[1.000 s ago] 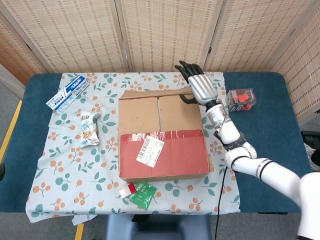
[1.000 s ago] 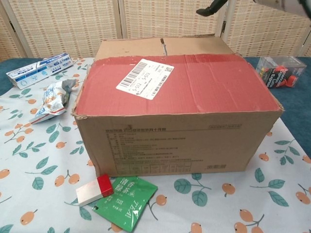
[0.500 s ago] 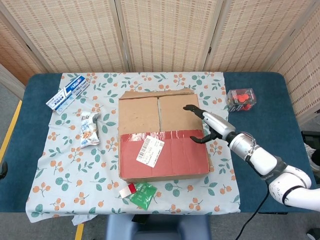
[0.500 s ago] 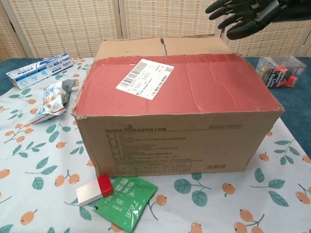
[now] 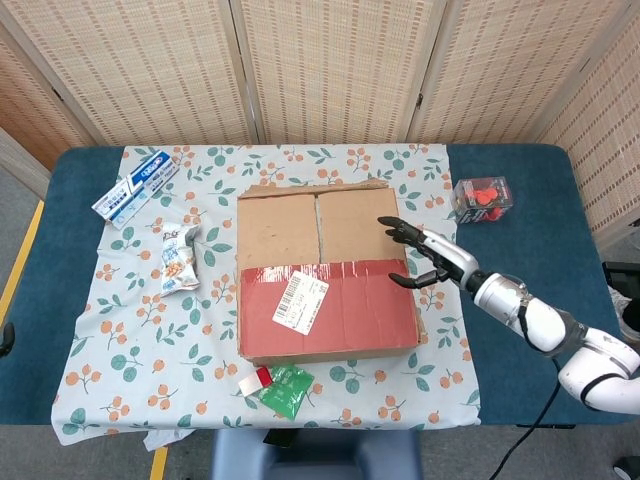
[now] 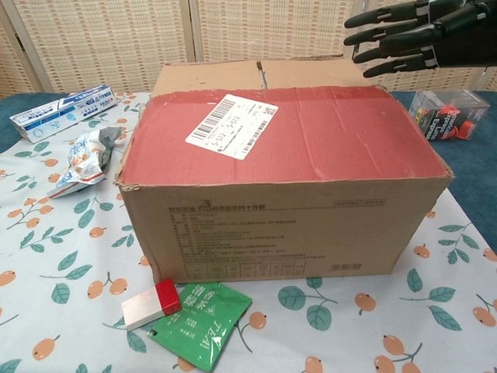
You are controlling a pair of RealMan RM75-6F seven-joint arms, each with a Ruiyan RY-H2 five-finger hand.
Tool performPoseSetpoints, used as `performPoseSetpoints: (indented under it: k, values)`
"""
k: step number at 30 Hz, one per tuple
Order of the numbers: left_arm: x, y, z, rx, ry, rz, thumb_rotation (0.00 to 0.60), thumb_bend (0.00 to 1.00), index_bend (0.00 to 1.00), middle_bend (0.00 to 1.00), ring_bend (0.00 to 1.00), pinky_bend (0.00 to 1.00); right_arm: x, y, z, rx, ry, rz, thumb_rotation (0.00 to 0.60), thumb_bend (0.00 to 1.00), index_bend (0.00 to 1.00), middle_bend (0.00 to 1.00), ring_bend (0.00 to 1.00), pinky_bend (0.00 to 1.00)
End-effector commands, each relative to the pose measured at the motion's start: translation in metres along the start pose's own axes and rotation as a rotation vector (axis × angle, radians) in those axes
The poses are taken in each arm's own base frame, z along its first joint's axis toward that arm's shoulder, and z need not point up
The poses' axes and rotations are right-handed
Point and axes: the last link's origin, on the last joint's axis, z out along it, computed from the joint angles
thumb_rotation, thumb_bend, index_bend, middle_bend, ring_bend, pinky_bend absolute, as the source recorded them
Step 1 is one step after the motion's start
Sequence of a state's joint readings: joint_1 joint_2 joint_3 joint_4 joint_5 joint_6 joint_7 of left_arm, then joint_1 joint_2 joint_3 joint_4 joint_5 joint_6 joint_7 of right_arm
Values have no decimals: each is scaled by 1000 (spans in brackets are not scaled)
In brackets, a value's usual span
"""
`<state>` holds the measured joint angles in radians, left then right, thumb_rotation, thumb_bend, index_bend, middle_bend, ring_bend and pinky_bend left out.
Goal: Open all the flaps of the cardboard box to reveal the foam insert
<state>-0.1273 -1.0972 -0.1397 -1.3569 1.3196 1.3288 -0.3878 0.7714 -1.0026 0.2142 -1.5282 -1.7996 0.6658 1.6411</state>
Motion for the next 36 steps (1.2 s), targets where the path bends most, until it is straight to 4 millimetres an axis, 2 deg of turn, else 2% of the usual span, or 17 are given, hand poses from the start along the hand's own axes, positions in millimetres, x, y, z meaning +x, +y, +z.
performPoseSetpoints:
  k: [1,14,24,31,36]
  values:
    - [0,0,0,-1,-1,1,600,559,0,0,0,0,4,15,2,8,-96,26,600,408,0,0,0,33]
    - [0,1,0,-2,-1,4,600,559,0,0,0,0,-1,23,-6,29,-196,82,600,408,0,0,0,62]
    - [-1,2,1,-6,-2,15,600,559,0,0,0,0,-4,15,-24,79,-219,76,600,408,0,0,0,68]
    - [-4,7,1,-16,-3,42,600,559,0,0,0,0,-9,-4,-66,160,-220,32,600,408,0,0,0,68]
    - [-7,11,3,-24,-11,61,600,559,0,0,0,0,-22,-16,-99,181,-223,27,600,408,0,0,0,70]
